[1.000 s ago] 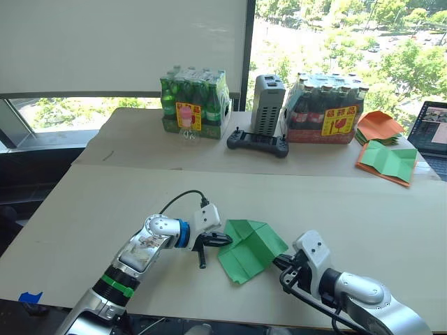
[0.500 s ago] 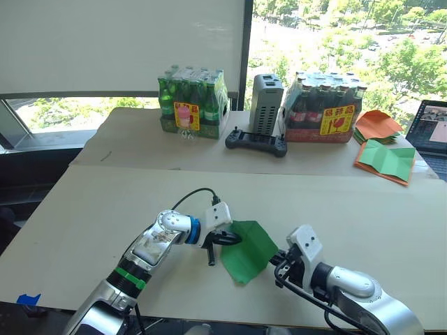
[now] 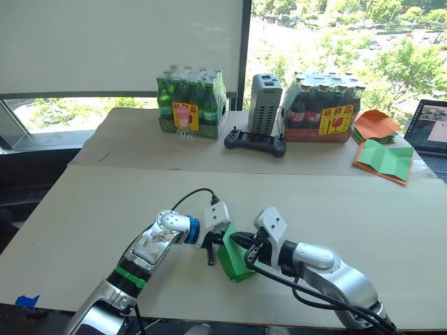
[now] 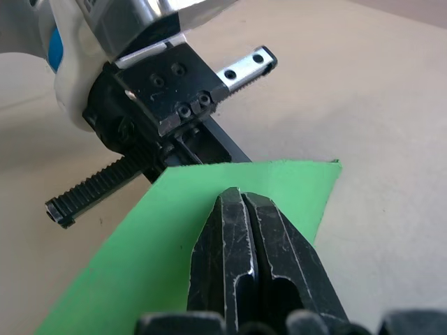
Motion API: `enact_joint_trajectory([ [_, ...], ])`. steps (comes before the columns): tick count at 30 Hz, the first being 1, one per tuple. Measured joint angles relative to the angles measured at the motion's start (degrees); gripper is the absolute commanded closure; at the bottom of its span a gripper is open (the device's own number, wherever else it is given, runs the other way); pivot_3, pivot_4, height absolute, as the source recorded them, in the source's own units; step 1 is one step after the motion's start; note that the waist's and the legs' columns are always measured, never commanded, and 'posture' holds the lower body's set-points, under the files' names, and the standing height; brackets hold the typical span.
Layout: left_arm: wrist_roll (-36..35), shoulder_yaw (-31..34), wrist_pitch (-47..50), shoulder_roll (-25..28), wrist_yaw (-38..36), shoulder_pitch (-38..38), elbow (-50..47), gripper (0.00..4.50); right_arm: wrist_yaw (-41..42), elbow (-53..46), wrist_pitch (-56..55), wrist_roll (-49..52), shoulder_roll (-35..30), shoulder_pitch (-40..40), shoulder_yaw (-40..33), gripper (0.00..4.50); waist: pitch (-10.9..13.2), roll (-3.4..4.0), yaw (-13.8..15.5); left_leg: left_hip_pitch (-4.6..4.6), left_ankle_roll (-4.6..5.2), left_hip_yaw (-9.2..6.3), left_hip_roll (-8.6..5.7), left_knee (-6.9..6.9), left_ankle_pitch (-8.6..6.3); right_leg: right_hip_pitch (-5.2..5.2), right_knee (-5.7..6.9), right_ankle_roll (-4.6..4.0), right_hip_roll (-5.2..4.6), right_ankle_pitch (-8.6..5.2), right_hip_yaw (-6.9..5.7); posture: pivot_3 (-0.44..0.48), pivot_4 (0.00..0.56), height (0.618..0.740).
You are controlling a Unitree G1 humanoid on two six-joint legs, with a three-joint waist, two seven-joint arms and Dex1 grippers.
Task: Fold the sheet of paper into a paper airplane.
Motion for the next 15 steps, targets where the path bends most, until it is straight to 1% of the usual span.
enact_joint_trajectory([
  [4,-1.1,3.3,2.8,3.6,1.3,3.9,-5.0,4.46,0.4,3.0,-0.6,-1.7,0.0,0.4,1.6,4.50,0.0,0.01,-0.8,0.00,-0.06,0.00,0.06,-0.01,0.04,-0.08,0.13,-0.02,0.05,-0.01,0.03,0.000,0.150,0.675],
  [8,-2.6,6.9,6.4,6.2,3.0,7.7,-9.6,4.46,0.8,3.9,-0.8,-2.5,0.1,0.4,2.3,4.50,0.0,0.02,-0.9,0.00,-0.07,0.00,0.03,-0.01,0.04,-0.09,0.15,-0.02,0.05,-0.01,0.02,0.000,0.150,0.675],
  [11,-4.1,9.6,9.0,7.5,4.0,9.3,-12.8,4.46,1.3,4.1,-0.8,-2.7,0.3,0.2,2.6,4.50,0.0,0.02,-0.9,-0.01,-0.07,0.00,0.03,-0.01,0.04,-0.10,0.14,-0.02,0.07,-0.01,0.02,0.000,0.150,0.675],
  [15,-8.6,13.4,12.2,8.6,4.2,9.8,-18.1,4.46,1.8,4.4,-0.8,-3.2,0.5,-0.1,2.8,4.50,0.0,0.02,-0.8,0.00,-0.07,0.00,0.03,-0.01,0.04,-0.10,0.13,-0.02,0.07,-0.01,0.02,0.000,0.150,0.675],
])
